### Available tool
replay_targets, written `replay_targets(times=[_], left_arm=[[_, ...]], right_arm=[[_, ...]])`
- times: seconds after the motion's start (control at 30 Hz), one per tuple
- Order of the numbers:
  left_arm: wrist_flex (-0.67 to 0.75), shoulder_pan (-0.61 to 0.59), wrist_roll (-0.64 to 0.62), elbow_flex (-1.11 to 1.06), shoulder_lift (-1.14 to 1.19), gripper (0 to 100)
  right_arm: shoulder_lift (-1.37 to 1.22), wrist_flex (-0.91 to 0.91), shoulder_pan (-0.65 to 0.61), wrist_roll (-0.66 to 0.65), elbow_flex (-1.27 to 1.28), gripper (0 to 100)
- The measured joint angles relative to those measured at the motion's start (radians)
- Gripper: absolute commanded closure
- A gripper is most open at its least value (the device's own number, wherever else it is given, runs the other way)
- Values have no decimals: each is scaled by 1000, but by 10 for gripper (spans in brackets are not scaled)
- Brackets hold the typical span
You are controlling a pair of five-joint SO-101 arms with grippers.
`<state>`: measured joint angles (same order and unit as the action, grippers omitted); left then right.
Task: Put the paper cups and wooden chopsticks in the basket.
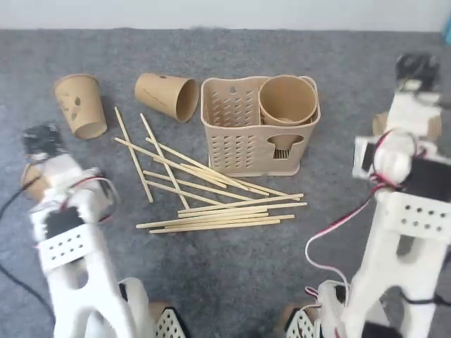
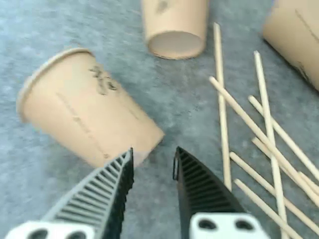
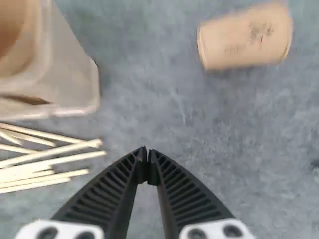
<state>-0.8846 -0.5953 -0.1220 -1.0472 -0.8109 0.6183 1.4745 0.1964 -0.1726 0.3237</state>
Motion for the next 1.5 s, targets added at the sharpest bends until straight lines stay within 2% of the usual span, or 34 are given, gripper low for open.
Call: replay_targets(times=[0.23,0.4,0.53,0.63,0.73,0.93,1.27,1.5], left_arm=[[-132,-115,3,170,0,873],[-273,-126,3,333,0,873],[-367,-137,3,466,37,873],[-422,-166,3,580,150,872],[-460,-198,6,709,328,863],[-545,-241,75,1023,763,777],[-704,-290,215,1639,1318,775],[-822,-279,235,1944,1619,776]], right_arm=[[104,-414,63,-11,614,991],[109,-631,66,-14,856,991],[110,-658,74,-15,873,991],[110,-667,71,-15,879,991],[110,-671,72,-17,891,991],[110,-675,72,-20,891,991],[110,-677,72,-41,891,991],[110,-677,72,-41,891,991]])
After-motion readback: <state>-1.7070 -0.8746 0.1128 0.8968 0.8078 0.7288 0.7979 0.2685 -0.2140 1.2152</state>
